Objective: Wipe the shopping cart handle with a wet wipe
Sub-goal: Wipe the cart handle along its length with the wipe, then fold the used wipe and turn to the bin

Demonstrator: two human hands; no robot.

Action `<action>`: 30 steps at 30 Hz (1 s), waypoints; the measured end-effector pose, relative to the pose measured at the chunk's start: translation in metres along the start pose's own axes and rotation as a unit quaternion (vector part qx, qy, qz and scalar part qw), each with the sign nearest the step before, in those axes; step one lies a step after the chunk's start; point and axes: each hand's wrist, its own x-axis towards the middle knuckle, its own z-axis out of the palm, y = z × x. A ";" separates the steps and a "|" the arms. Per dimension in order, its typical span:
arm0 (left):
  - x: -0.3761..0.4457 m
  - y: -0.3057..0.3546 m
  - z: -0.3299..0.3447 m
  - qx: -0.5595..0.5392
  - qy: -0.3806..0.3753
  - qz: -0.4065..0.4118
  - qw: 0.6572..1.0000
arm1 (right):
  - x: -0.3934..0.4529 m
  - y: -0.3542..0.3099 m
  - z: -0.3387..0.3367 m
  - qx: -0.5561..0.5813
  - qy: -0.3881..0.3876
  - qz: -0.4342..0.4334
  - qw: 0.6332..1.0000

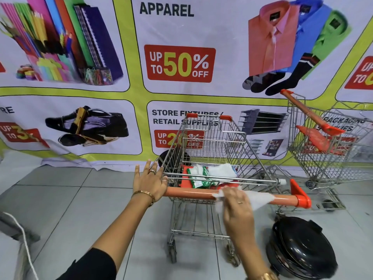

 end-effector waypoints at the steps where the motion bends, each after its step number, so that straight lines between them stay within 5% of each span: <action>1: 0.000 0.000 0.000 -0.002 0.000 0.000 1.000 | 0.000 0.012 -0.009 -0.012 0.017 0.021 1.000; 9: 0.000 -0.003 0.001 -0.026 0.012 0.012 1.000 | 0.009 0.021 -0.025 -0.041 0.083 0.219 0.971; 13: 0.001 -0.007 0.002 -0.031 0.007 0.015 0.999 | 0.005 -0.039 0.009 -0.008 0.037 0.150 0.988; 19: -0.001 -0.009 0.000 -0.054 -0.006 0.022 0.998 | -0.002 -0.101 0.044 0.113 -0.065 0.116 0.985; 23: 0.004 -0.009 -0.006 -0.110 -0.011 0.079 0.991 | 0.016 -0.098 0.013 0.315 -0.076 0.232 0.917; 26: 0.006 0.005 -0.020 -0.345 -0.094 0.130 0.925 | 0.037 -0.085 -0.019 0.448 -0.059 0.309 0.837; 30: 0.000 0.046 -0.043 -0.476 -0.204 0.245 0.820 | 0.065 -0.067 -0.060 0.505 0.002 0.321 0.801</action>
